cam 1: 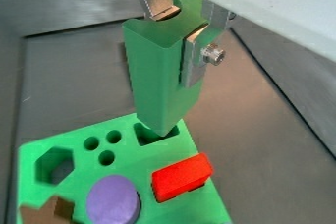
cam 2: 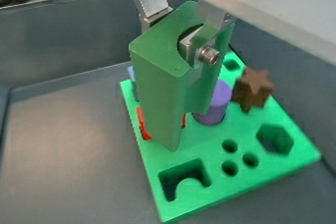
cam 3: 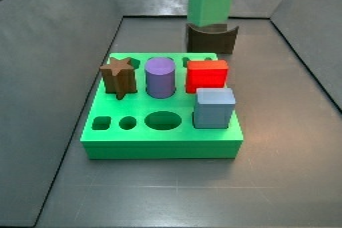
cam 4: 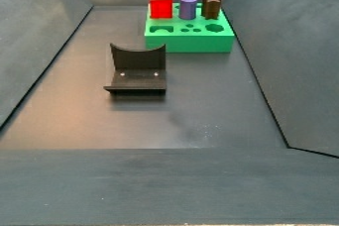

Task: Pick up the arch object. Move up. Move to above the board. Insert the arch object.
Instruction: Insert the arch object.

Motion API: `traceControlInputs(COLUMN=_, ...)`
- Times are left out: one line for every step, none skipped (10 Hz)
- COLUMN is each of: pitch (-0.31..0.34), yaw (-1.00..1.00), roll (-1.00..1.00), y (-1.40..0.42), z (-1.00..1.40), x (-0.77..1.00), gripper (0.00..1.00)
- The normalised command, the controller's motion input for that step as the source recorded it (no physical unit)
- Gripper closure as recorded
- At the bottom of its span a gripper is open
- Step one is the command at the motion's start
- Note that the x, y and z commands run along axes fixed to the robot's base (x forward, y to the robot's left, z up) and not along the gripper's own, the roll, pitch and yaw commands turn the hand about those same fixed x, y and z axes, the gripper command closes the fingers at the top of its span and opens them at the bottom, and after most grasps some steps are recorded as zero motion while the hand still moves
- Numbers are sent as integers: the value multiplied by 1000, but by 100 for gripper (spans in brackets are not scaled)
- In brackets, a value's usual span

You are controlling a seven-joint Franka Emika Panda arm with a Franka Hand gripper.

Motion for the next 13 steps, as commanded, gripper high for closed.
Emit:
traceControlInputs(pitch=-19, yaw=-963, roll=26, y=46, z=-431, x=160, gripper=100)
traceControlInputs(pitch=0, yaw=-929, roll=29, y=114, z=-554, x=100, gripper=100)
traceControlInputs(pitch=0, yaw=-871, roll=27, y=183, z=-643, x=60, gripper=100)
traceControlInputs(pitch=10, yaw=-774, roll=30, y=277, z=-731, x=37, gripper=100)
traceControlInputs(pitch=7, yaw=-731, roll=29, y=320, z=-726, x=20, gripper=100)
traceControlInputs(pitch=13, yaw=-683, roll=20, y=357, z=-683, x=0, gripper=100)
traceControlInputs(pitch=71, yaw=-509, roll=19, y=354, z=-391, x=-337, gripper=100)
traceControlInputs(pitch=40, yaw=-131, roll=0, y=126, z=-251, x=-203, gripper=100)
traceControlInputs(pitch=0, yaw=-206, roll=0, y=0, z=-217, x=-89, gripper=100)
traceControlInputs(pitch=0, yaw=-177, roll=0, y=0, z=-160, x=-29, gripper=100)
traceControlInputs(pitch=0, yaw=-69, roll=0, y=0, z=-220, x=0, gripper=100)
traceControlInputs(pitch=-10, yaw=-200, roll=0, y=20, z=-226, x=269, gripper=100)
traceControlInputs(pitch=-10, yaw=-183, roll=0, y=0, z=-131, x=149, gripper=100)
